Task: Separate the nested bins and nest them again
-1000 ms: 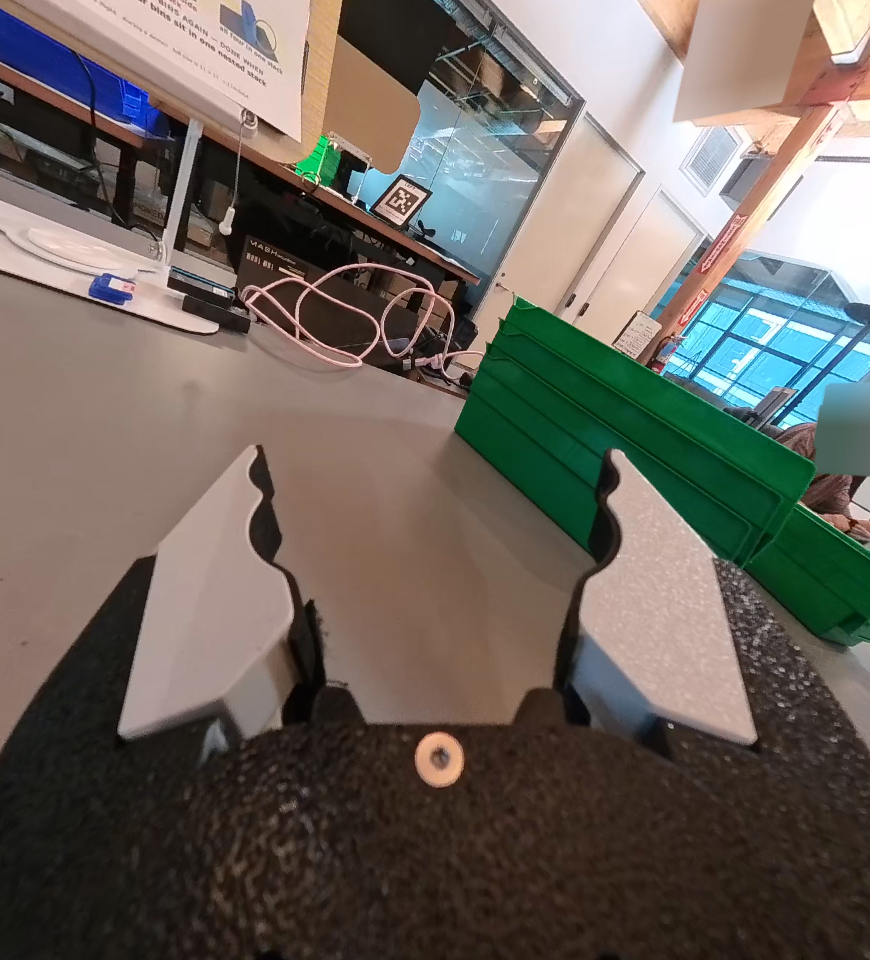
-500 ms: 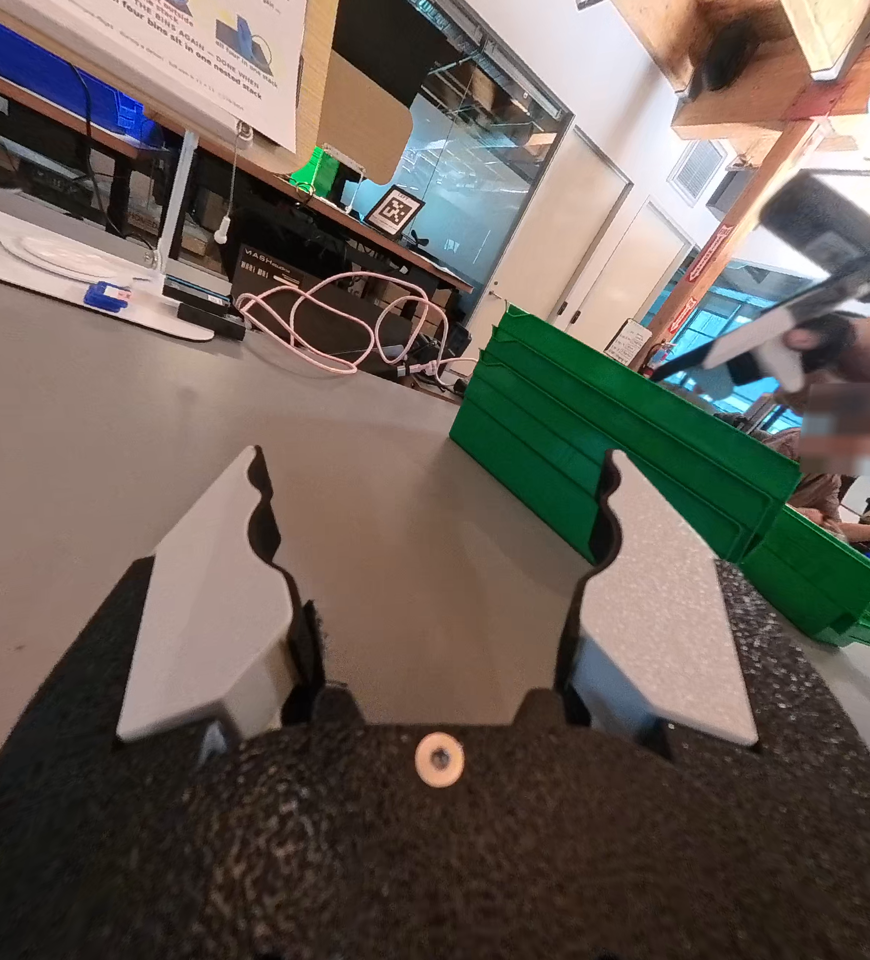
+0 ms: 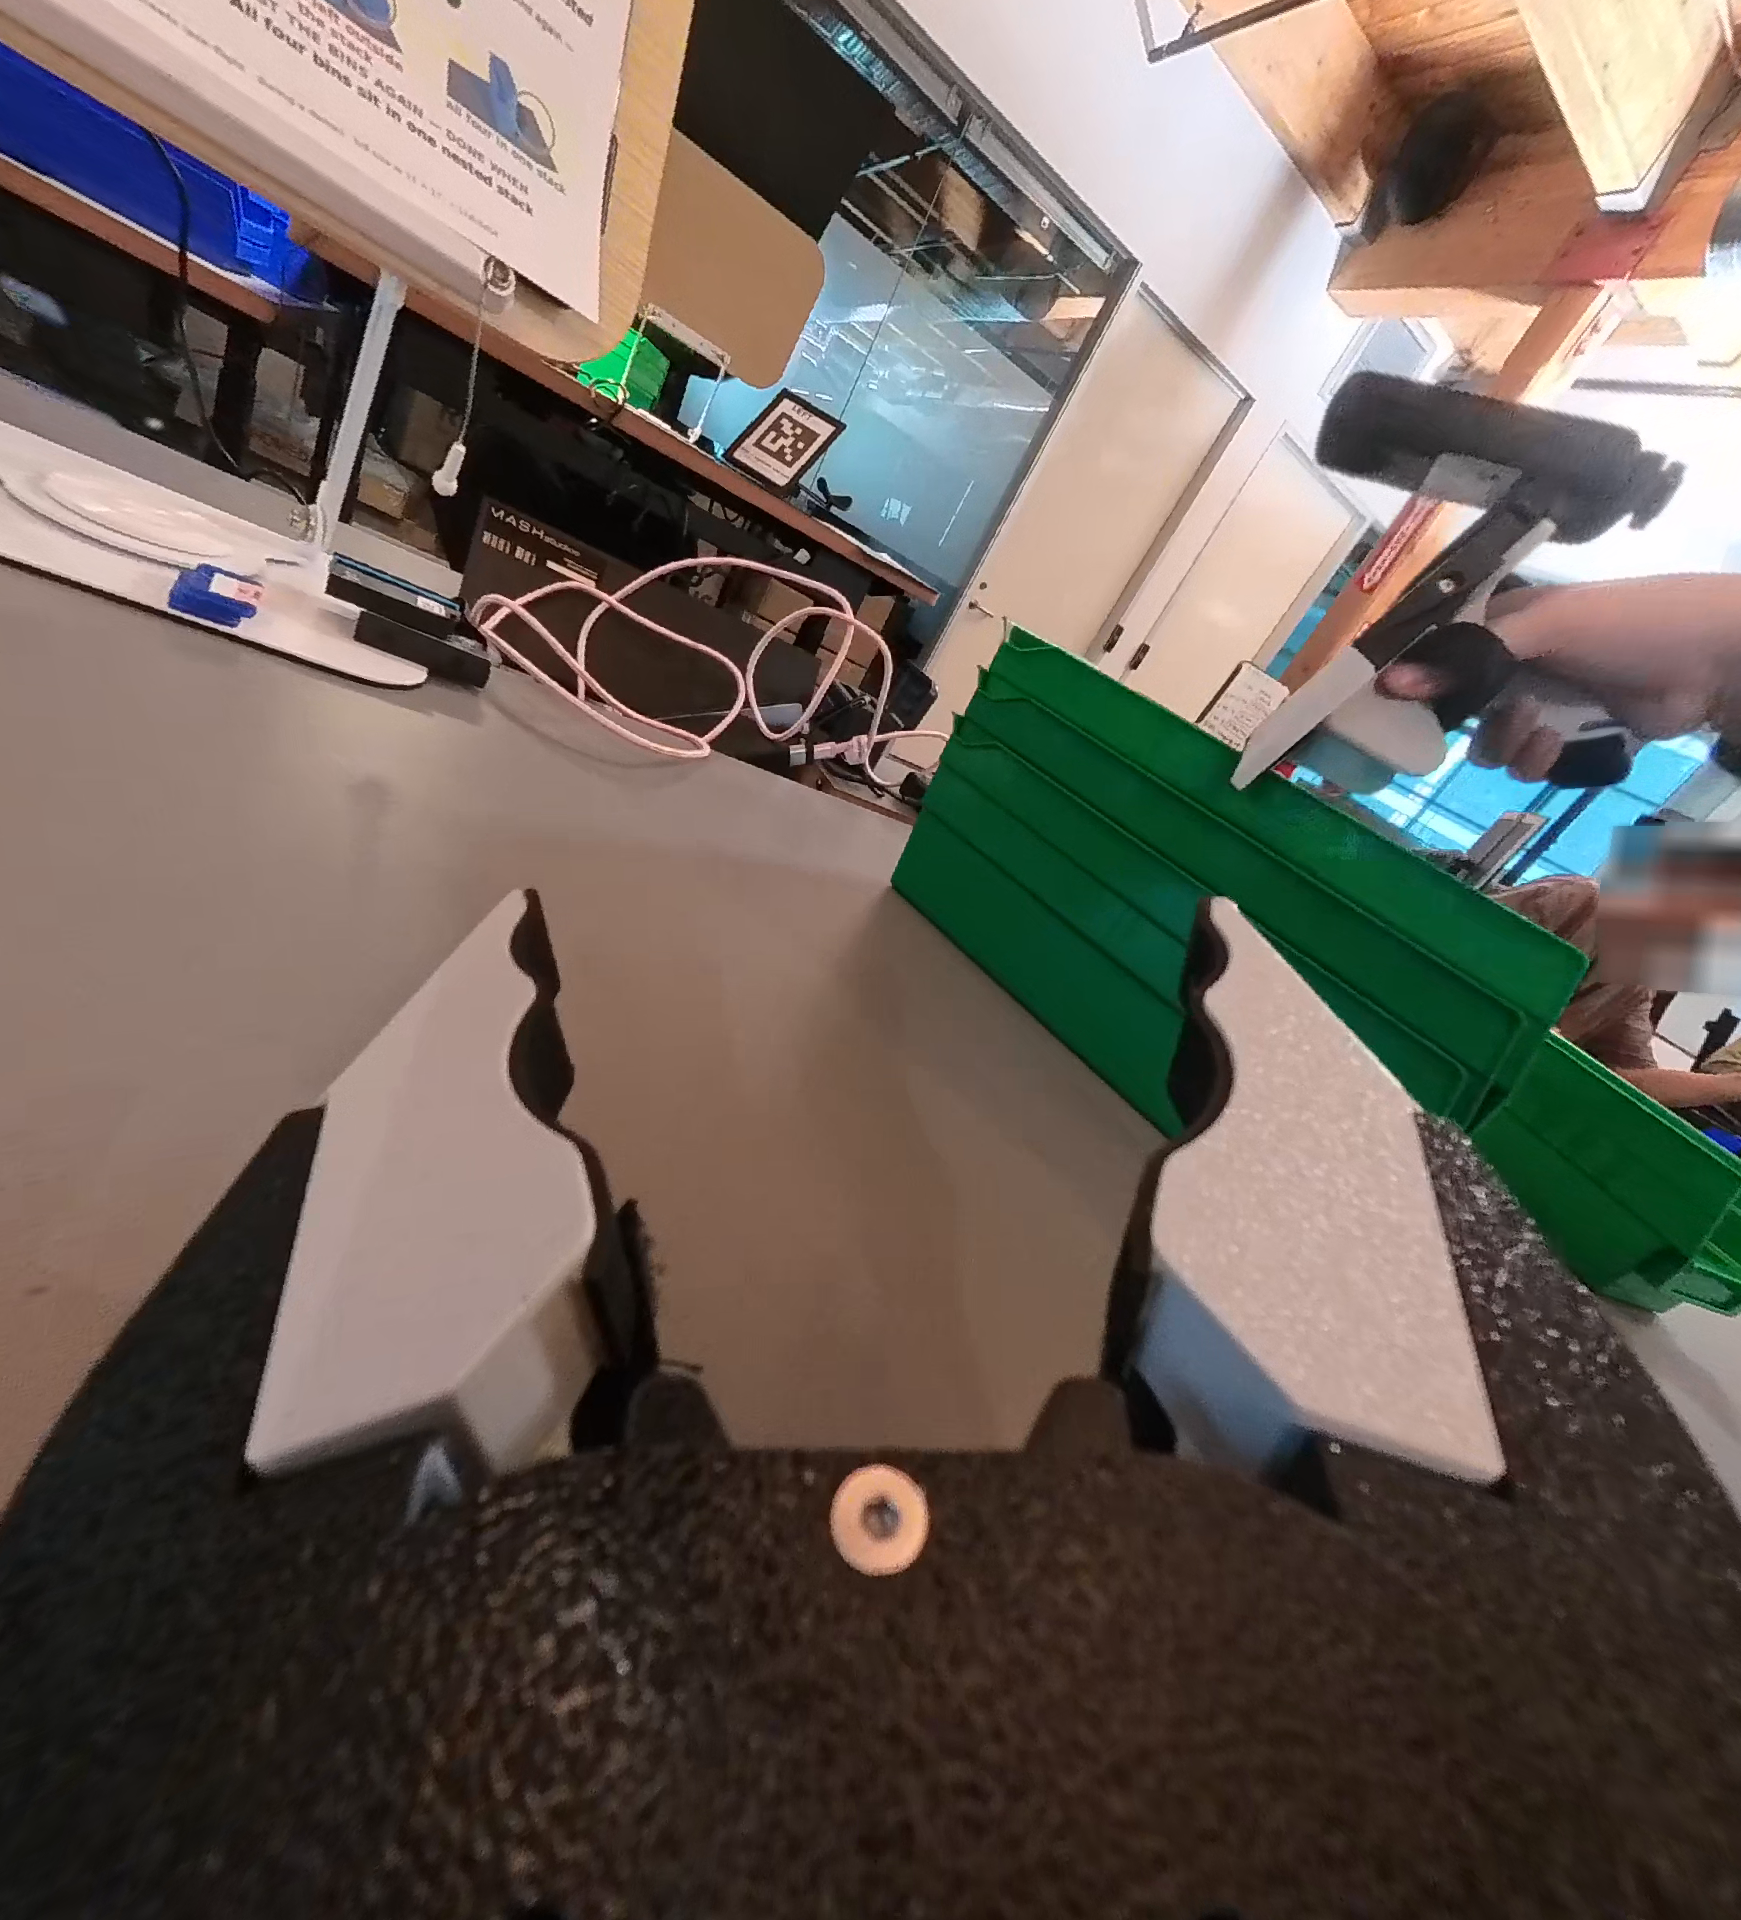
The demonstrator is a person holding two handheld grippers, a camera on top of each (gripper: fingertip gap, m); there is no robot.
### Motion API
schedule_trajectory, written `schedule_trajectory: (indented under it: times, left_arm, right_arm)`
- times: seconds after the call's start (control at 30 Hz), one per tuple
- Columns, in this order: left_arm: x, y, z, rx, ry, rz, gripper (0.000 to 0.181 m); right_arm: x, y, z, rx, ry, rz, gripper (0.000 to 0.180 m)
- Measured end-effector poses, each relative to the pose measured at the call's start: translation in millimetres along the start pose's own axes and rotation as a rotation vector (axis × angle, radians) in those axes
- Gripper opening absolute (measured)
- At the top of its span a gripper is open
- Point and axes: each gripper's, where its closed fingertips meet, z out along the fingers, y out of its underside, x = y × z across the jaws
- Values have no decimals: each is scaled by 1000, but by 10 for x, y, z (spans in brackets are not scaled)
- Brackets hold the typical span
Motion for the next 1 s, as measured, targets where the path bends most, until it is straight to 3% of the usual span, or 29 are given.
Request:
schedule_trajectory:
  times: [0.8, 1.0]
  left_arm:
    - [-37, -5, -6, 5, 1, -42, 116]
    - [-38, -3, -5, 4, 2, -45, 116]
  right_arm:
    - [-101, -186, -217, 33, 19, -103, 101]
    - [-107, -275, -462, 77, 51, -142, 102]
